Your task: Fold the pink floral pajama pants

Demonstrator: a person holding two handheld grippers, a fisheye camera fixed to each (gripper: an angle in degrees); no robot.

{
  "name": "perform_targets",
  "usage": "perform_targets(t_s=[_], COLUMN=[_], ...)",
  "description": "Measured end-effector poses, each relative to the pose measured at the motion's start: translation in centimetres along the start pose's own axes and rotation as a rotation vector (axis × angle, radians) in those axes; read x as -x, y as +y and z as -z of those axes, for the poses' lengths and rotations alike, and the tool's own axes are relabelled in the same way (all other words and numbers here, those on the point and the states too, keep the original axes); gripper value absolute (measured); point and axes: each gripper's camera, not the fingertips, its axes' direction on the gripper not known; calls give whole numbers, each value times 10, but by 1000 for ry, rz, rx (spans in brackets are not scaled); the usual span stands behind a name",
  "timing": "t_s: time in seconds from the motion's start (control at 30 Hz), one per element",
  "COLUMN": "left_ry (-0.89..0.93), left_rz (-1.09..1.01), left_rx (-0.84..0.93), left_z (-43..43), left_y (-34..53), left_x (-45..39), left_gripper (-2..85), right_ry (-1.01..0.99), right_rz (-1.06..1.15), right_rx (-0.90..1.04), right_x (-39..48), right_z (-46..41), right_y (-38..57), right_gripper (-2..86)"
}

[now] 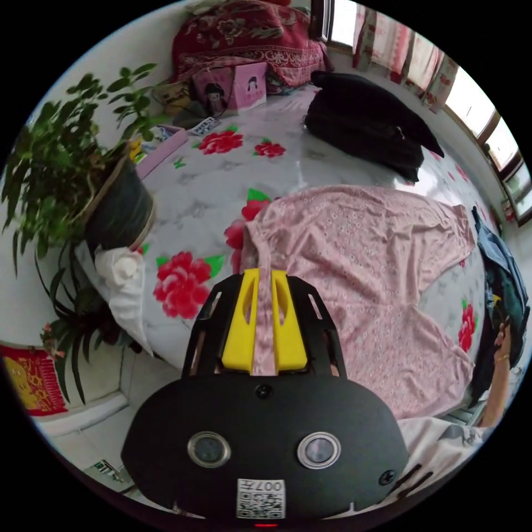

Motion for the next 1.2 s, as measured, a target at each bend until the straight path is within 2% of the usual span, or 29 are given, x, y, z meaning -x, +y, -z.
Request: perform_targets(t_s=[0.2,0.3,0.43,0.53,0.57,0.63,0.73,0.93,1.07,1.2], left_ry=[-32,-35,-43,-79,-84,-67,-20,151,233,304], left_rz=[-35,-54,-92,-178,-198,-196,-137,-96,-142,-126], left_rx=[68,165,107,110,116,129,100,-173,-330,-268], left_z=[-57,-94,-102,-101,-100,-98,-80,39,115,122], left_y=[-93,-116,-116,-115,-115,-117,-115,-61,29,109], left_x=[-22,-29,-36,-44,-45,-42,-27,7,33,56], left_gripper=[69,83,11,-5,-7,-9,-9,-10,-10,-10], right_ry=[73,122,174,154,144,112,52,-71,-56,-4], right_rz=[70,53,-4,-66,-68,-113,-78,8,-2,-141], right_rx=[49,113,206,326,201,235,99,-203,-358,-332], right_x=[16,4,-18,-34,-36,-44,-45,-57,-75,-99], right_z=[-68,-117,-179,-226,-216,-218,-169,6,122,176], right_y=[-153,-214,-257,-264,-261,-259,-244,-153,-25,130], right_gripper=[48,51,50,39,25,11,2,-2,-2,1])
